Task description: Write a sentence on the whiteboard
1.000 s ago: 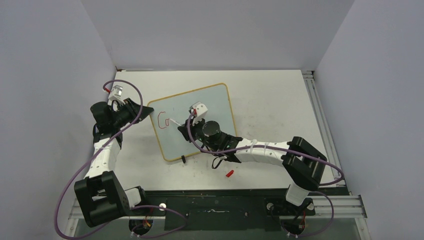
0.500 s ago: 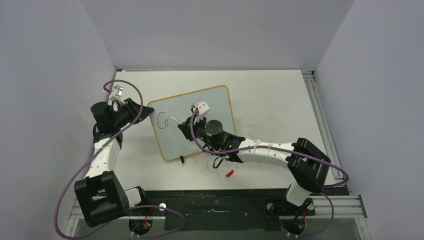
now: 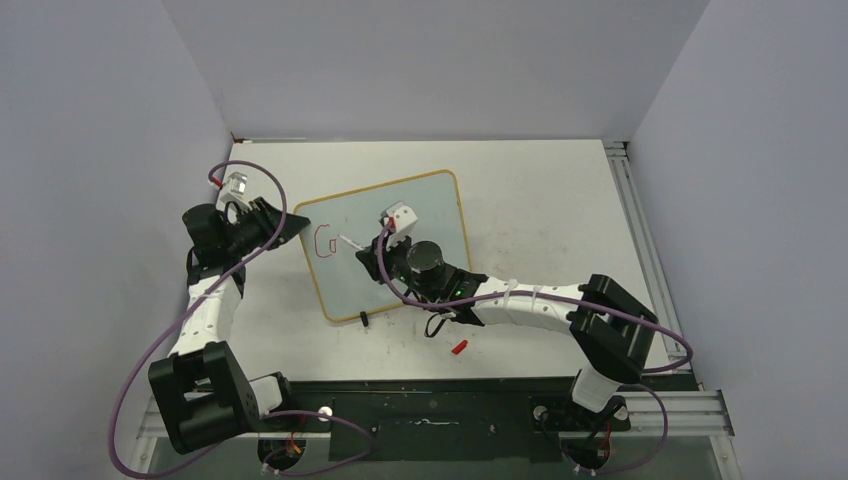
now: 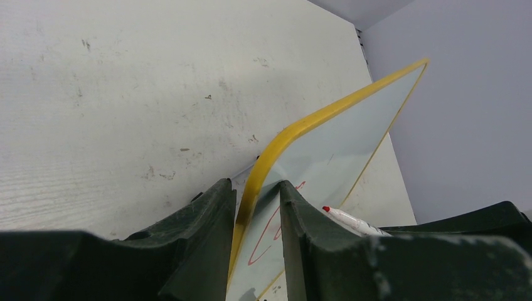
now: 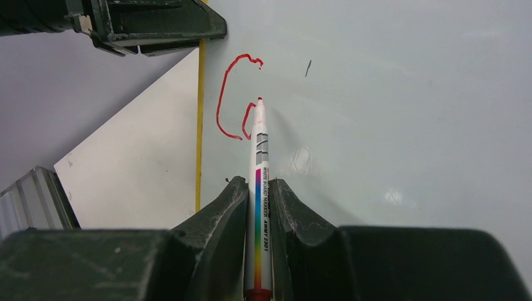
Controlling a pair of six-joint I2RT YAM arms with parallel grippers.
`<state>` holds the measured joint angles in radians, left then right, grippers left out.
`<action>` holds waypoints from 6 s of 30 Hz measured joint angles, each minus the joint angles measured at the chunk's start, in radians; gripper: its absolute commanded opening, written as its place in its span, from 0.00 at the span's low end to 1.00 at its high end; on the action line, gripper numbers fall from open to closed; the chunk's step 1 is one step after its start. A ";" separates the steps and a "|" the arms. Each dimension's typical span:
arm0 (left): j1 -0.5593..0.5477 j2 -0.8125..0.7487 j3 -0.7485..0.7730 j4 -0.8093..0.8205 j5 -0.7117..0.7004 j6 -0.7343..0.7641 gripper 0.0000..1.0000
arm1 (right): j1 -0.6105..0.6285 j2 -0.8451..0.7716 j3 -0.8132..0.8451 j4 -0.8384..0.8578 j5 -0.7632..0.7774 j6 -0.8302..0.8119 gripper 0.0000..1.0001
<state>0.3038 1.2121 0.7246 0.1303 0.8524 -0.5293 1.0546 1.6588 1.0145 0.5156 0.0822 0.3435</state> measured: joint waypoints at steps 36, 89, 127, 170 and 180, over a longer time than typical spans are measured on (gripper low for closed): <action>0.000 0.000 0.000 -0.005 -0.006 0.003 0.29 | 0.005 0.040 -0.040 0.001 -0.002 0.019 0.05; 0.000 0.000 0.000 -0.006 -0.006 0.010 0.29 | 0.005 0.015 -0.031 -0.016 0.063 0.005 0.05; 0.001 0.000 0.000 -0.006 -0.006 0.010 0.29 | 0.022 -0.017 -0.119 -0.010 0.093 0.034 0.05; 0.001 0.000 0.000 -0.006 -0.003 0.010 0.29 | 0.039 -0.026 -0.049 -0.047 0.124 -0.023 0.05; 0.001 0.000 0.000 -0.006 -0.002 0.010 0.29 | 0.020 -0.019 -0.031 -0.053 0.124 -0.021 0.05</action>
<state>0.3050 1.2125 0.7242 0.1238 0.8501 -0.5198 1.0744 1.6398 0.9833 0.4629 0.2058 0.3225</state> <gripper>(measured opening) 0.291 0.158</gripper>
